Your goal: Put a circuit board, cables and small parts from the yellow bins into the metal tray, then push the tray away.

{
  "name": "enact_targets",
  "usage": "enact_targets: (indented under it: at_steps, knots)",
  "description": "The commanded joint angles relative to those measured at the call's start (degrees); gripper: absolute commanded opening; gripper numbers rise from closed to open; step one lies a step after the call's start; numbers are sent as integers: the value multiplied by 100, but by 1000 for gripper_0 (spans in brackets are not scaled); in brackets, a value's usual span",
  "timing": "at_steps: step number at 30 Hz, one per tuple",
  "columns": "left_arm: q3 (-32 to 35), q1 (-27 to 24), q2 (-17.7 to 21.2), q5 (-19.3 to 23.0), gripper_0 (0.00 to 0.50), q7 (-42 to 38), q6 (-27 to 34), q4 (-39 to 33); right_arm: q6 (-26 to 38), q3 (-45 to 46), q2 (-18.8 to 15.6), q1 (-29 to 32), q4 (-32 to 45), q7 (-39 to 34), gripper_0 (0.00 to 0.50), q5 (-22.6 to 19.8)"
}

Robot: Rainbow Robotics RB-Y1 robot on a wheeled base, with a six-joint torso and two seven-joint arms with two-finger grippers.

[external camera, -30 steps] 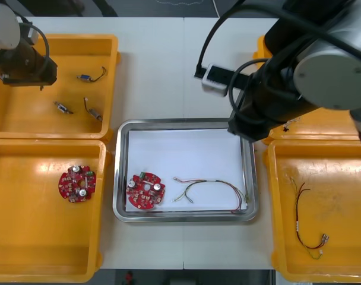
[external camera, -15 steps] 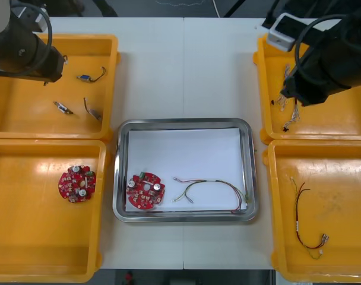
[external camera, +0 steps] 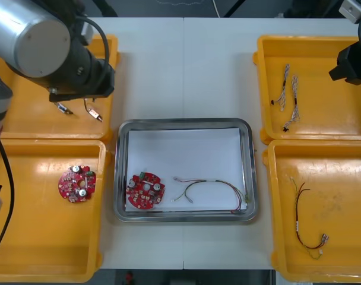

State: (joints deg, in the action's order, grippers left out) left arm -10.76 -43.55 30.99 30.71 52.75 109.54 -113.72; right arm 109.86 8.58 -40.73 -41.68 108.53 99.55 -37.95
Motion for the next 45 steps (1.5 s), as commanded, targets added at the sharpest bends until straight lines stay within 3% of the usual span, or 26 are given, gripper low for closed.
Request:
enact_targets:
  at_steps: [1,5,11,14,19,26,37,38,40,42,43,45]
  knots:
    - [-532,22,-269,84,2,-204,46,-221,14,135,-120,2,-279,-191,500,244]
    - [-936,101,-357,40,2,-274,46,-115,14,126,-14,-121,-789,-278,500,315]
    - [-1358,391,-375,-197,1,-283,-38,-80,14,-50,267,-614,-1580,-410,500,842]
    - [-1560,532,-357,-329,1,-283,-276,8,14,-137,504,-860,-1941,-507,500,1273]
    - [-1850,585,-357,-505,2,-310,-671,377,14,-137,803,-1123,-2459,-648,500,1563]
    - [-2097,585,-401,-584,1,-389,-1234,852,-466,-146,1067,-1185,-2881,-1219,500,1607]
    - [-2395,594,-410,-681,8,-538,-1655,1159,-1397,-551,1330,-1176,-3619,-1360,500,1993]
    - [-2404,594,-410,-672,32,-556,-1664,1150,-1503,-568,1357,-1176,-3725,-1377,500,1993]
    - [-2431,594,-401,-672,135,-591,-1664,1159,-1652,-568,1392,-1185,-3892,-1395,500,1985]
    - [-2439,594,-410,-654,373,-626,-1655,1150,-1802,-568,1418,-1176,-4041,-1403,500,1976]
    - [-2439,594,-401,-619,464,-661,-1655,1150,-1898,-568,1445,-1176,-4120,-1412,500,1976]
    - [-2439,594,-410,-610,500,-696,-1655,1133,-1986,-568,1471,-1185,-4226,-1421,500,1976]
